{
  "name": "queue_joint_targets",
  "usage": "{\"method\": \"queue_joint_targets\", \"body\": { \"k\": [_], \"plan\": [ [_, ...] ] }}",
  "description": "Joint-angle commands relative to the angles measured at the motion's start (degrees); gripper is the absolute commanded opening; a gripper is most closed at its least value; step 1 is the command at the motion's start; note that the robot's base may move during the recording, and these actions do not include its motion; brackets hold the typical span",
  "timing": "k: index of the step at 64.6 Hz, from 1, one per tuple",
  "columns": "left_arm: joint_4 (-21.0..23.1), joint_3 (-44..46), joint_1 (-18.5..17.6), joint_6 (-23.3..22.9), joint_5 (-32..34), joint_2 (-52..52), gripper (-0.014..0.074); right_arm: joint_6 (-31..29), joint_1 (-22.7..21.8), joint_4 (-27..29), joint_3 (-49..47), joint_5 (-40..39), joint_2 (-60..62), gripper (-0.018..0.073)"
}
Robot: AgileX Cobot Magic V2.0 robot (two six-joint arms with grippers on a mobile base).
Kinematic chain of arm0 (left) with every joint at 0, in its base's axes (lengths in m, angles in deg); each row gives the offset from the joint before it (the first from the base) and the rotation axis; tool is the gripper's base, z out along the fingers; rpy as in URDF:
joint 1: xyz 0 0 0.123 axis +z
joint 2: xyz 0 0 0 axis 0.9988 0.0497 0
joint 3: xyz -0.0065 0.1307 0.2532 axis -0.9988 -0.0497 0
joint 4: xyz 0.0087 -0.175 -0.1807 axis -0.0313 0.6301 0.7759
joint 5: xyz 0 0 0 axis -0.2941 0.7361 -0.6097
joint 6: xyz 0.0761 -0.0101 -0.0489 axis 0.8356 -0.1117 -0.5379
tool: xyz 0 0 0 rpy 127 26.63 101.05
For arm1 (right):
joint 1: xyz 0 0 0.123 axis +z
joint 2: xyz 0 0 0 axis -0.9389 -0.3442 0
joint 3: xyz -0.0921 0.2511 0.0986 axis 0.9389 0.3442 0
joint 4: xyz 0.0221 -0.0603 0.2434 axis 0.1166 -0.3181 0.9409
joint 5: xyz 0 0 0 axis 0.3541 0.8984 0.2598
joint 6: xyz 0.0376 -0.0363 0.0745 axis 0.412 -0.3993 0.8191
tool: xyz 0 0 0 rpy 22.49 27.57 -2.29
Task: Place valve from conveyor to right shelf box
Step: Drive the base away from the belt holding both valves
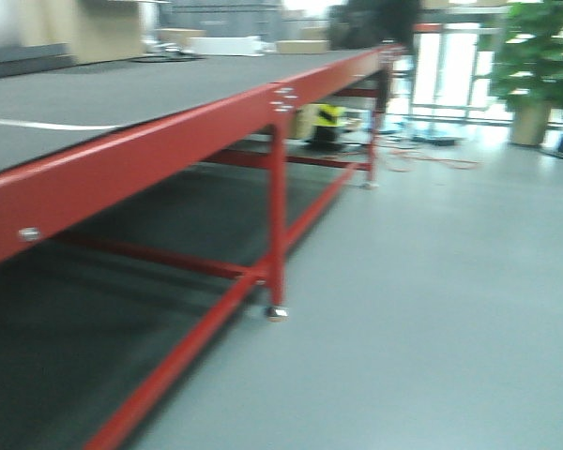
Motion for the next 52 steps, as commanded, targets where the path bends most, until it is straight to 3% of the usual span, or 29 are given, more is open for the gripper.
{"method": "queue_joint_targets", "body": {
  "k": [1, 52],
  "plan": [
    [0.7, 0.3, -0.3, 0.0, 2.9, -0.3, -0.0111, -0.4, -0.2, -0.3, -0.4, -3.5, 0.7, -0.0167],
    [0.7, 0.3, -0.3, 0.0, 2.9, -0.3, -0.0111, -0.4, -0.2, -0.3, -0.4, -3.5, 0.7, -0.0167]
  ]
}}
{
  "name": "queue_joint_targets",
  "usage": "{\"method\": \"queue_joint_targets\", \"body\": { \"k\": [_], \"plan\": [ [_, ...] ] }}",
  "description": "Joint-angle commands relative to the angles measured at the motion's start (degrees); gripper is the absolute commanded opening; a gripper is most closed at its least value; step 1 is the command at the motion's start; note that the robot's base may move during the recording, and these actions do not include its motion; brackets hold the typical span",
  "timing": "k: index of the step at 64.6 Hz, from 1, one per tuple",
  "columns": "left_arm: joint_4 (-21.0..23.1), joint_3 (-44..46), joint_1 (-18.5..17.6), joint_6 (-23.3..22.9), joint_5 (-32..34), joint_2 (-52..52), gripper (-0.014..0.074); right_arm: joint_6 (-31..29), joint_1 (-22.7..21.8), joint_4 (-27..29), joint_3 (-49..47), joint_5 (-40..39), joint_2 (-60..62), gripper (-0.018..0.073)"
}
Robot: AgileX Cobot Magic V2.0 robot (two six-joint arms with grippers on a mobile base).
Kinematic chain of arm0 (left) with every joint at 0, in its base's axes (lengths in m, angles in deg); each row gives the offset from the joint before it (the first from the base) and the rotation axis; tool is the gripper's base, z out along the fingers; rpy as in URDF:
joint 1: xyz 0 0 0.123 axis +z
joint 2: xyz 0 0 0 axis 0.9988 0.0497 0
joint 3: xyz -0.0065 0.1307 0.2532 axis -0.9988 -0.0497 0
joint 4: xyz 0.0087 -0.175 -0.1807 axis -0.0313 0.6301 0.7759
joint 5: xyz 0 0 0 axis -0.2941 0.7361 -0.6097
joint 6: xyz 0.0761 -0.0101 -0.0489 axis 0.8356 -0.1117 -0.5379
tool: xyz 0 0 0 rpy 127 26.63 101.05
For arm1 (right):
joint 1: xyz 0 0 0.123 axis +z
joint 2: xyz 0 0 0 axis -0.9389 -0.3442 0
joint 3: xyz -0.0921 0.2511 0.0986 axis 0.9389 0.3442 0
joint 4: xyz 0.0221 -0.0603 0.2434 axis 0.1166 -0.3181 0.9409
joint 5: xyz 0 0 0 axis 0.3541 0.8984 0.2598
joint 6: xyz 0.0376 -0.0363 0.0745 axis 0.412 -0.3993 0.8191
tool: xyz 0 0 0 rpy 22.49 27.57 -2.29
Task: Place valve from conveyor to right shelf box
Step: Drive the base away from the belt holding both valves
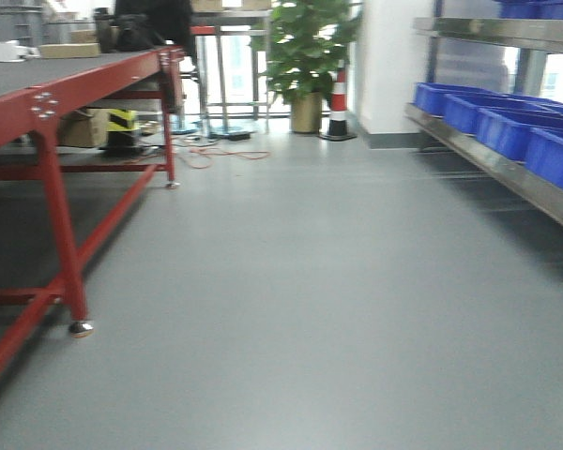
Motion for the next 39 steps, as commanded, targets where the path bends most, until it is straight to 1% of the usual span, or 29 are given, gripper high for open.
{"method": "queue_joint_targets", "body": {
  "k": [1, 39],
  "plan": [
    [0.7, 0.3, -0.3, 0.0, 2.9, -0.3, -0.0111, -0.4, -0.2, -0.3, -0.4, -3.5, 0.7, -0.0167],
    [0.7, 0.3, -0.3, 0.0, 2.9, -0.3, -0.0111, -0.4, -0.2, -0.3, -0.4, -3.5, 0.7, -0.0167]
  ]
}}
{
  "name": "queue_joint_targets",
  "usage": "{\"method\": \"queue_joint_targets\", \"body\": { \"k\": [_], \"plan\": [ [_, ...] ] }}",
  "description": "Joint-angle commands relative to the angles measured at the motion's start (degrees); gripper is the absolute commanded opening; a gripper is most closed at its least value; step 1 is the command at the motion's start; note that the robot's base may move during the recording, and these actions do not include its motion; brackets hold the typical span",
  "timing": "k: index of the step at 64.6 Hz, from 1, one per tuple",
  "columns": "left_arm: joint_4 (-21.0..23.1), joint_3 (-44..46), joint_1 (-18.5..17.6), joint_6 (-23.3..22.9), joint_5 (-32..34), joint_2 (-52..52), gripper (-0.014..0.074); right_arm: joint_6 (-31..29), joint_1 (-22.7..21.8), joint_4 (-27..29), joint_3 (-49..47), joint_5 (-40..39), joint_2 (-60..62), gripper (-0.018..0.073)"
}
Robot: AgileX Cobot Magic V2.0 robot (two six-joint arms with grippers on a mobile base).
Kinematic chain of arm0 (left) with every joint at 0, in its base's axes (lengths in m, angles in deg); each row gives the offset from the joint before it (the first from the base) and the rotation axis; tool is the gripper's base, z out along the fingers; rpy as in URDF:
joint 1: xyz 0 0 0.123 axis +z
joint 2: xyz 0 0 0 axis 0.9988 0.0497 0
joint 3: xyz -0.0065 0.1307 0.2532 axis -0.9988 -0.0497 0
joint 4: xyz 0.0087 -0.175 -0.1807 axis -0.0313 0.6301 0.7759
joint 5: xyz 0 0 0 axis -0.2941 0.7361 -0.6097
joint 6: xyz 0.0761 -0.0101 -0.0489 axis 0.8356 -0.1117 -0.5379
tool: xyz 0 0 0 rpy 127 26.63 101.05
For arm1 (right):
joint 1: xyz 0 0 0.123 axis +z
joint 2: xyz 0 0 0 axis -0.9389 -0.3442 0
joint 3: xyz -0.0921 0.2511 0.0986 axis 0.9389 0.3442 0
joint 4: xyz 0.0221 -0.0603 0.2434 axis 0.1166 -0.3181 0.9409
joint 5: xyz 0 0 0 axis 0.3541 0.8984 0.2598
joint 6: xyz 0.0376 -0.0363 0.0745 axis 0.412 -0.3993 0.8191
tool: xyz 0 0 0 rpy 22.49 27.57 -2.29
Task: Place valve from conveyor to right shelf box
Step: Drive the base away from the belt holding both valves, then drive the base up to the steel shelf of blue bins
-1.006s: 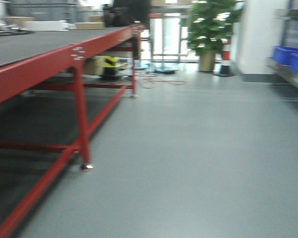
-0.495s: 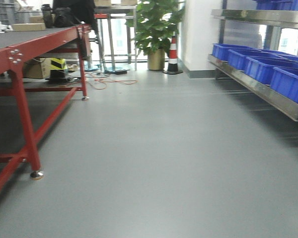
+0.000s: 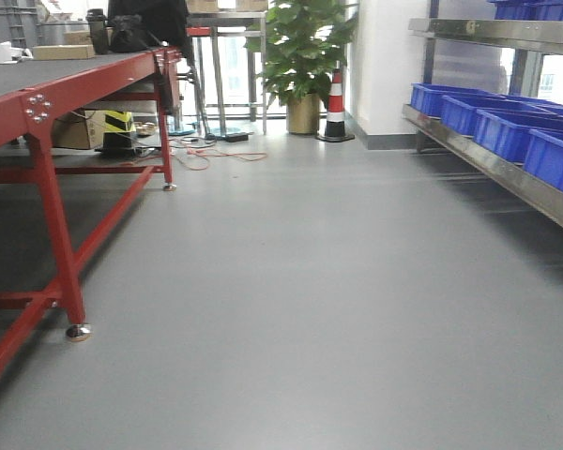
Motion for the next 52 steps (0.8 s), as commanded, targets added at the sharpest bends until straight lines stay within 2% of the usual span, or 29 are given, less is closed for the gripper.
{"method": "queue_joint_targets", "body": {
  "k": [1, 52],
  "plan": [
    [0.7, 0.3, -0.3, 0.0, 2.9, -0.3, -0.0111, -0.4, -0.2, -0.3, -0.4, -3.5, 0.7, -0.0167],
    [0.7, 0.3, -0.3, 0.0, 2.9, -0.3, -0.0111, -0.4, -0.2, -0.3, -0.4, -3.5, 0.7, -0.0167]
  ]
}}
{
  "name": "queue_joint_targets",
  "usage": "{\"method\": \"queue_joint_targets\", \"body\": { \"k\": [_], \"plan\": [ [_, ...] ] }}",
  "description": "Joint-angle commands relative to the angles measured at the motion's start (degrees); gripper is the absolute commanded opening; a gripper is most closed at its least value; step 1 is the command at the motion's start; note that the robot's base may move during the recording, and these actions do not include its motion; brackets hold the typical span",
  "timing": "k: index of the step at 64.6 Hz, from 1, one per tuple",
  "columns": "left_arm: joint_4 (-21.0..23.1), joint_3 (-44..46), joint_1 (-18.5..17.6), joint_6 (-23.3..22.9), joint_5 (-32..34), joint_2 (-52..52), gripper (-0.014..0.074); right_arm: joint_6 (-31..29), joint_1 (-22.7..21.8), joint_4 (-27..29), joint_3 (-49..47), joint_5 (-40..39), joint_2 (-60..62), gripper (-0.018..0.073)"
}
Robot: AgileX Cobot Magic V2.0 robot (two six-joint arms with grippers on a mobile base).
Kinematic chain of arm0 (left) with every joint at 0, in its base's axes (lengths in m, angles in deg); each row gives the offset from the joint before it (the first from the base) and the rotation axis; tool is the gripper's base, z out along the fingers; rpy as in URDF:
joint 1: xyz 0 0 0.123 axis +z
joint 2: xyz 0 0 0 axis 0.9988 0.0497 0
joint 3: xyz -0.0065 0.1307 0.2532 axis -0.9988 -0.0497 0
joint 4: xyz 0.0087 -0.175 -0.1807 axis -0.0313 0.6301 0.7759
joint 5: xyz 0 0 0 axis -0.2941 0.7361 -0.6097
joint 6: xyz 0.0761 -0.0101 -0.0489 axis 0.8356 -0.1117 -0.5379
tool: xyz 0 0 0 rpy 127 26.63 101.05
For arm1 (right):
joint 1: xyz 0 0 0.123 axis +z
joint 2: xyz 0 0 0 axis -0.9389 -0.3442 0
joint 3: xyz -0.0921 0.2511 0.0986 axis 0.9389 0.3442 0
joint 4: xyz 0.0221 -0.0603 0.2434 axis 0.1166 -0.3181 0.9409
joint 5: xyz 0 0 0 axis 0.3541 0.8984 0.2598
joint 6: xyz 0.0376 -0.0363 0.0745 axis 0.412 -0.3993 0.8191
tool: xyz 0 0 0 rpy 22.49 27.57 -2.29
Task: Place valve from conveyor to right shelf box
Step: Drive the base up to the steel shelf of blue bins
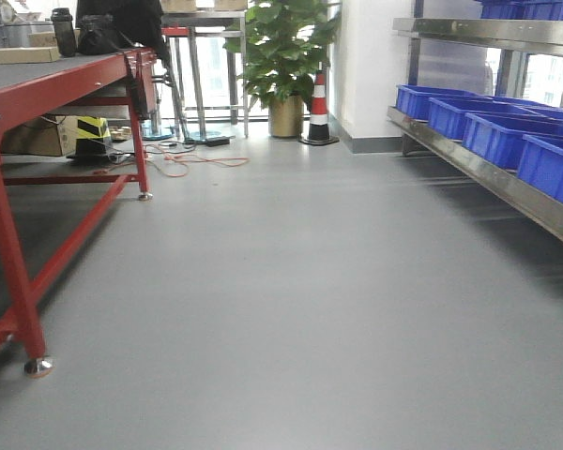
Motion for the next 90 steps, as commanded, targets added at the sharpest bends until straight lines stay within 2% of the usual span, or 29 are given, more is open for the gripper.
{"method": "queue_joint_targets", "body": {
  "k": [1, 90],
  "plan": [
    [0.7, 0.3, -0.3, 0.0, 2.9, -0.3, -0.0111, -0.4, -0.2, -0.3, -0.4, -3.5, 0.7, -0.0167],
    [0.7, 0.3, -0.3, 0.0, 2.9, -0.3, -0.0111, -0.4, -0.2, -0.3, -0.4, -3.5, 0.7, -0.0167]
  ]
}}
